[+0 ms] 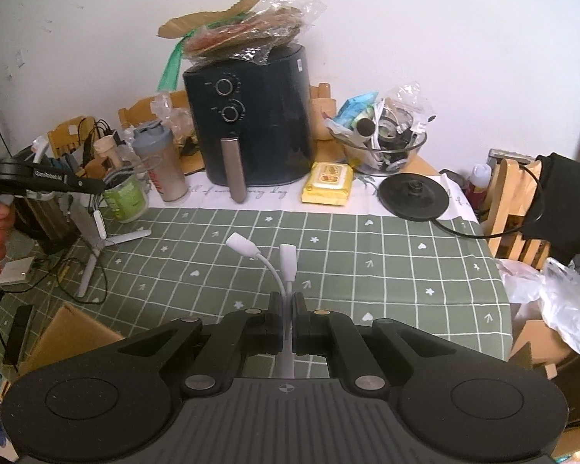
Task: Organize soft objects
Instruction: 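Carry the grey cord into the box and open the left gripper while the right carries the splitter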
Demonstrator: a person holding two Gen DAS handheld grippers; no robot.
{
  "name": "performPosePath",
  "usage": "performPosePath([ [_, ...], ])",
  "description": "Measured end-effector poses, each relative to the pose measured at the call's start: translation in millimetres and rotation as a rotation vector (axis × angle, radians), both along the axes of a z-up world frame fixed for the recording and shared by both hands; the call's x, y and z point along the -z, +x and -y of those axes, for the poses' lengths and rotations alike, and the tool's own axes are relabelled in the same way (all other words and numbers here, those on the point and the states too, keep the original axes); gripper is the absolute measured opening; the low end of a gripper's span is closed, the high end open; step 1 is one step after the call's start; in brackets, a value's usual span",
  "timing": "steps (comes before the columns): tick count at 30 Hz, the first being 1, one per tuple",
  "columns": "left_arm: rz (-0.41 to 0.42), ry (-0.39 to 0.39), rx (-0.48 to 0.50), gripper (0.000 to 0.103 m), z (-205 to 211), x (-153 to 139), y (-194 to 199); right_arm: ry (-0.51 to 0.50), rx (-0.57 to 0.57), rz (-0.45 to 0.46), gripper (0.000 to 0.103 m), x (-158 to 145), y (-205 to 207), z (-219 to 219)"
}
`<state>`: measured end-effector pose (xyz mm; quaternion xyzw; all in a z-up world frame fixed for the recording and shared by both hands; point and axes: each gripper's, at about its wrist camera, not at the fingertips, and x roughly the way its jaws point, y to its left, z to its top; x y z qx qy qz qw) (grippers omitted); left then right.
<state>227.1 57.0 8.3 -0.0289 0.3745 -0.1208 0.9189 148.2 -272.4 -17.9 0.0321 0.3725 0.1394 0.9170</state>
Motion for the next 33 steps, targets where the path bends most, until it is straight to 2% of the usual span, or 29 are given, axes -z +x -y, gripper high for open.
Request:
performPosePath([
  [6, -0.003, -0.036, 0.006, 0.002, -5, -20, -28, 0.021, -0.003, -0.006, 0.006, -5, -13, -7],
  [11, -0.023, -0.061, 0.018, 0.002, -8, -25, -50, 0.035, -0.012, -0.013, 0.006, -7, -25, -11],
  [33, -0.163, -0.127, 0.096, 0.002, 3, -1, -130, 0.09, -0.014, -0.036, 0.006, -4, -70, -22],
])
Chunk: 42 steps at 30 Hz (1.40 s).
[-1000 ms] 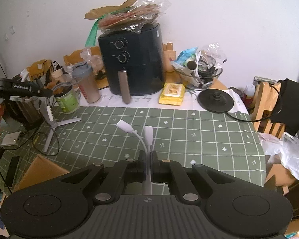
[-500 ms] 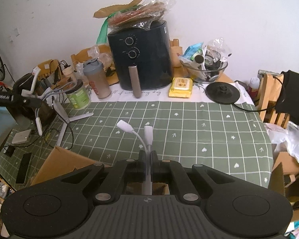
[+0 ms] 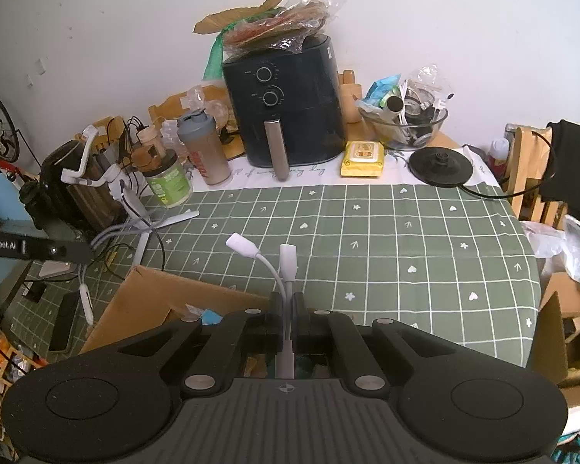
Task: Organize soft objects
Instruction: 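Carry the grey cord into the box and open the left gripper while the right carries the splitter, then lower the splitter cable into the box and open the right gripper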
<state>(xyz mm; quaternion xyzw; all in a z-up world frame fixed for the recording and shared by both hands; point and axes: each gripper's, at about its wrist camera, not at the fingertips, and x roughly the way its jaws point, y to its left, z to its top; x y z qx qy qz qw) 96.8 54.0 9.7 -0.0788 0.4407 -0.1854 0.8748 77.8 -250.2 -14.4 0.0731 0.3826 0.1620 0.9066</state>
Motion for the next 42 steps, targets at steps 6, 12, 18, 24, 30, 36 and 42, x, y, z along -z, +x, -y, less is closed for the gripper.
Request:
performPosePath([
  [6, -0.035, -0.021, 0.031, 0.004, 3, 17, -5, 0.001, 0.009, -0.009, 0.006, 3, -12, -2],
  [12, -0.059, 0.065, 0.063, 0.041, 6, 41, -11, 0.001, 0.022, -0.024, 0.006, 8, -24, -3],
  [18, 0.002, 0.121, 0.062, 0.058, 2, 37, -33, 0.021, 0.037, -0.04, 0.006, 10, -35, -3],
  [24, 0.012, 0.115, -0.005, 0.065, -7, 35, -44, 0.031, 0.008, -0.033, 0.006, 5, -38, -17],
  [30, 0.02, 0.1, -0.058, 0.069, -25, 35, -53, 0.045, -0.061, -0.009, 0.006, -7, -31, -41],
  [36, 0.04, 0.092, -0.148, 0.069, -46, 31, -68, 0.079, -0.156, 0.009, 0.007, -21, -15, -71],
  [42, 0.021, 0.085, -0.252, 0.069, -65, 35, -79, 0.113, -0.257, 0.009, 0.011, -28, 2, -105],
])
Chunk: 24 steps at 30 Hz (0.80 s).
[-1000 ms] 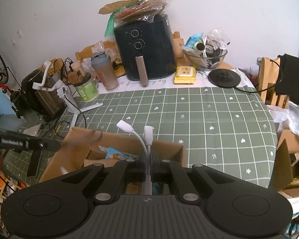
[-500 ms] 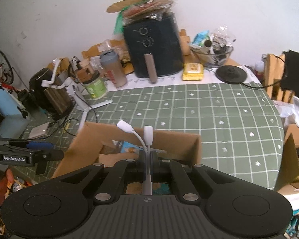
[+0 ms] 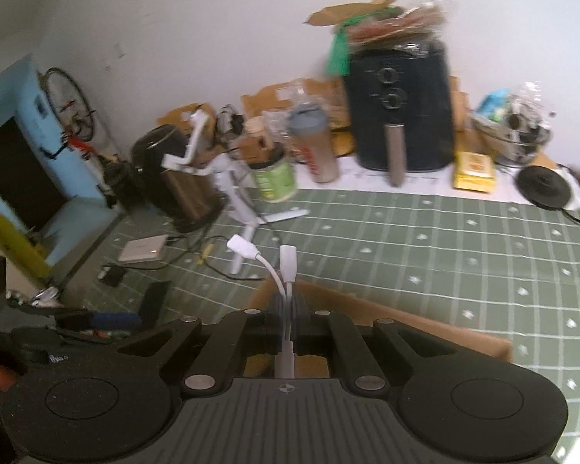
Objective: Organize soft objects
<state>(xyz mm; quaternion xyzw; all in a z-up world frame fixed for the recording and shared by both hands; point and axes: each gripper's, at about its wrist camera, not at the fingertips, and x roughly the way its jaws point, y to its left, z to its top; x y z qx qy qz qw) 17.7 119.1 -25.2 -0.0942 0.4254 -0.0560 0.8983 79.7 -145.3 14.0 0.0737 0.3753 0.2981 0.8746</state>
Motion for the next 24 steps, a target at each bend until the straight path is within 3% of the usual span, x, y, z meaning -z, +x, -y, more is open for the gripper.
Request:
performPosePath([
  [1, -0.005, -0.004, -0.017, 0.069, -2, 1, -1, 0.002, -0.023, -0.006, 0.015, 0, 2, -4],
  [2, -0.009, -0.01, -0.029, 0.069, -4, 2, -2, -0.003, -0.035, -0.006, 0.031, 0, 3, -7],
  [3, -0.012, -0.015, -0.039, 0.069, -6, 3, -2, -0.012, -0.046, 0.001, 0.055, 1, 3, -9],
  [5, -0.018, -0.026, -0.056, 0.069, -6, 4, -4, -0.023, -0.065, 0.021, 0.077, 2, -1, -9],
  [9, -0.016, -0.034, -0.083, 0.069, 0, 1, -6, -0.054, -0.08, 0.025, 0.095, 9, -7, -1],
  [12, -0.015, -0.024, -0.085, 0.069, 10, -3, -7, -0.088, -0.072, 0.038, 0.103, 13, -16, 10],
  [21, -0.017, 0.046, -0.003, 0.069, 53, -14, -5, -0.212, 0.056, 0.027, 0.103, 28, -43, 46],
  [23, -0.004, 0.086, 0.02, 0.074, 64, -15, -6, -0.253, 0.087, 0.026, 0.103, 31, -50, 52],
  [24, 0.002, 0.1, 0.03, 0.084, 69, -16, -6, -0.274, 0.101, 0.029, 0.103, 31, -53, 54],
])
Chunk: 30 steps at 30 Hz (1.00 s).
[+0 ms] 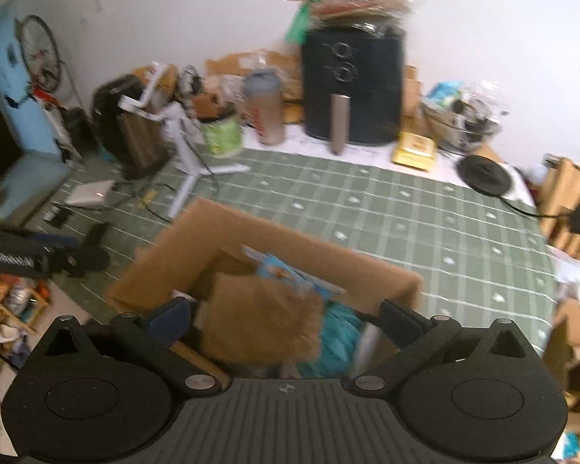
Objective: Organize soft objects
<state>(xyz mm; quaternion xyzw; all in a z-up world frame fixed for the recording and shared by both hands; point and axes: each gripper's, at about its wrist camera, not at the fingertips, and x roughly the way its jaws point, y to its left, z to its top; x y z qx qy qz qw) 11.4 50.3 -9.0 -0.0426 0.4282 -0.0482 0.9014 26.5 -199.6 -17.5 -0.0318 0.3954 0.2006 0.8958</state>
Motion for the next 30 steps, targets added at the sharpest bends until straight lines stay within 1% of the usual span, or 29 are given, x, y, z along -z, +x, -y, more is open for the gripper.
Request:
performPosePath([
  [1, 0.01, 0.008, 0.004, 0.092, 4, -1, -1, -0.017, 0.011, 0.002, 0.103, 1, -3, 1],
  [2, 0.022, 0.01, 0.007, 0.096, 7, -2, -2, -0.033, 0.023, 0.002, 0.103, 3, -6, 3],
  [3, 0.03, 0.01, 0.014, 0.103, 9, -2, -4, -0.046, 0.037, -0.001, 0.103, 4, -9, 5],
  [6, 0.025, 0.03, 0.042, 0.103, 19, -4, -4, -0.074, 0.067, -0.016, 0.103, 9, -15, 8],
  [8, 0.019, 0.065, 0.064, 0.103, 26, -4, -4, -0.086, 0.077, -0.028, 0.103, 11, -19, 10],
  [10, 0.021, 0.124, 0.086, 0.103, 33, -3, -6, -0.09, 0.088, -0.045, 0.103, 13, -22, 11],
  [12, 0.015, 0.158, 0.107, 0.103, 37, -2, -7, -0.087, 0.094, -0.068, 0.103, 15, -24, 12],
  [15, 0.003, 0.181, 0.126, 0.103, 40, -1, -9, -0.097, 0.105, -0.109, 0.103, 18, -26, 11],
  [18, -0.033, 0.207, 0.145, 0.103, 43, 2, -9, -0.132, 0.098, -0.141, 0.103, 22, -29, 7],
  [22, -0.068, 0.214, 0.161, 0.103, 45, 7, -11, -0.168, 0.091, -0.184, 0.103, 28, -32, 3],
  [30, -0.153, 0.18, 0.156, 0.103, 42, 19, -13, -0.176, 0.094, -0.25, 0.103, 34, -36, 1],
])
